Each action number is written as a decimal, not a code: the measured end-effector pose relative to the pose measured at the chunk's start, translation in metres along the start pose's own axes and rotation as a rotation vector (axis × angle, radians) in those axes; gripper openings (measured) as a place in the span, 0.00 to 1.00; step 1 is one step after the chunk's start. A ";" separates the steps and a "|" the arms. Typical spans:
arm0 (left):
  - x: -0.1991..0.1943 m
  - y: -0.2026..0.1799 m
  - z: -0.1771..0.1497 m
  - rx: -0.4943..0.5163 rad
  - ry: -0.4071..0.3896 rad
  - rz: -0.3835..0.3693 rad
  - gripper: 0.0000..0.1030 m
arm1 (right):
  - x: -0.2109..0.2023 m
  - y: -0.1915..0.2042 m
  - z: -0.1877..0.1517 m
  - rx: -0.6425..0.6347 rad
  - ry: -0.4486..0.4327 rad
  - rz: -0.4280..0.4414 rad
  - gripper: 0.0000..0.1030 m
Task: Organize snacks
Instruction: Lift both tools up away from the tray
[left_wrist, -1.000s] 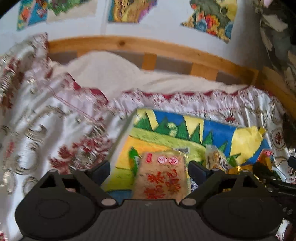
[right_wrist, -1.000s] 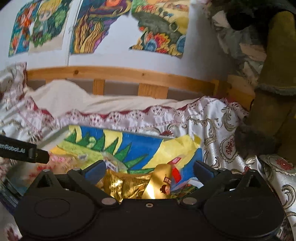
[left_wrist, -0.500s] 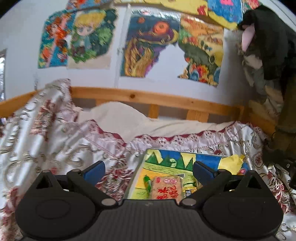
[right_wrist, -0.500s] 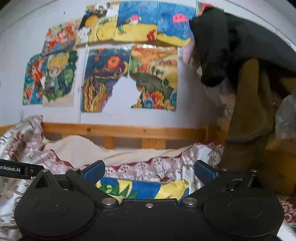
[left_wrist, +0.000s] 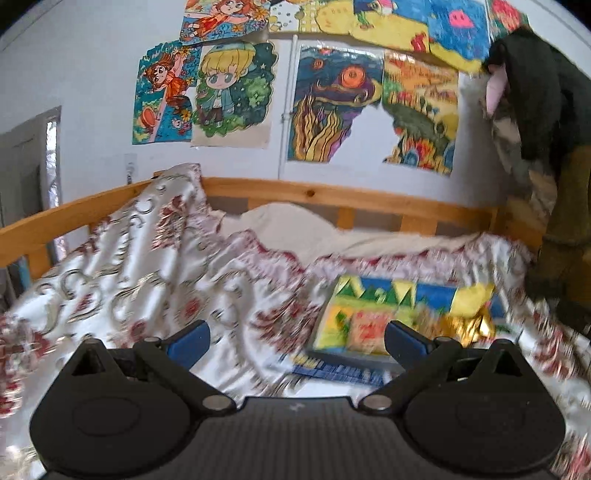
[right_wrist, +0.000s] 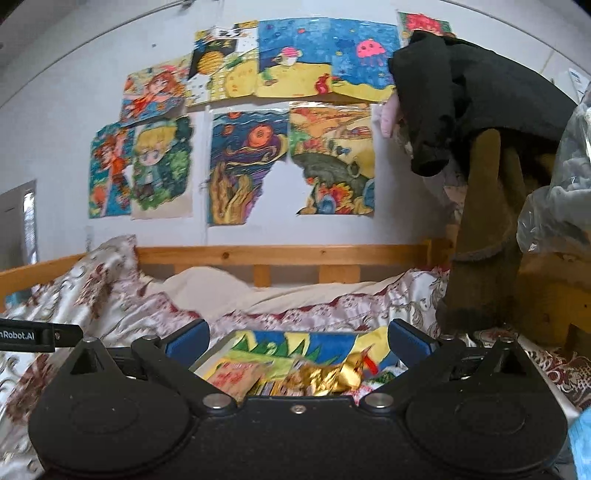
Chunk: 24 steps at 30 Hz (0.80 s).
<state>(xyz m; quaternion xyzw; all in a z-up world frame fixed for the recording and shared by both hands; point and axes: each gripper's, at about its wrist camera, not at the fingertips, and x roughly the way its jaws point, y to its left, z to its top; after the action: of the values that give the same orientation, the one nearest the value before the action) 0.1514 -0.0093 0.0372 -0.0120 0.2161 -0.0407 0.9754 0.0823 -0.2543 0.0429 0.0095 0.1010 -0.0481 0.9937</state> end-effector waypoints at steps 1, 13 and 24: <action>-0.005 0.001 -0.003 0.006 0.005 0.007 0.99 | -0.006 0.001 -0.002 -0.006 0.004 0.002 0.99; -0.053 0.013 -0.034 0.056 0.049 0.010 0.99 | -0.058 0.012 -0.018 0.010 0.069 0.069 0.99; -0.076 0.019 -0.045 0.081 0.054 -0.006 1.00 | -0.074 0.020 -0.023 0.017 0.134 0.109 0.99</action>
<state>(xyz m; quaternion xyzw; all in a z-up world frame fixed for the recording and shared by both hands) 0.0651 0.0160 0.0270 0.0279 0.2405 -0.0528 0.9688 0.0072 -0.2269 0.0352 0.0265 0.1661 0.0058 0.9857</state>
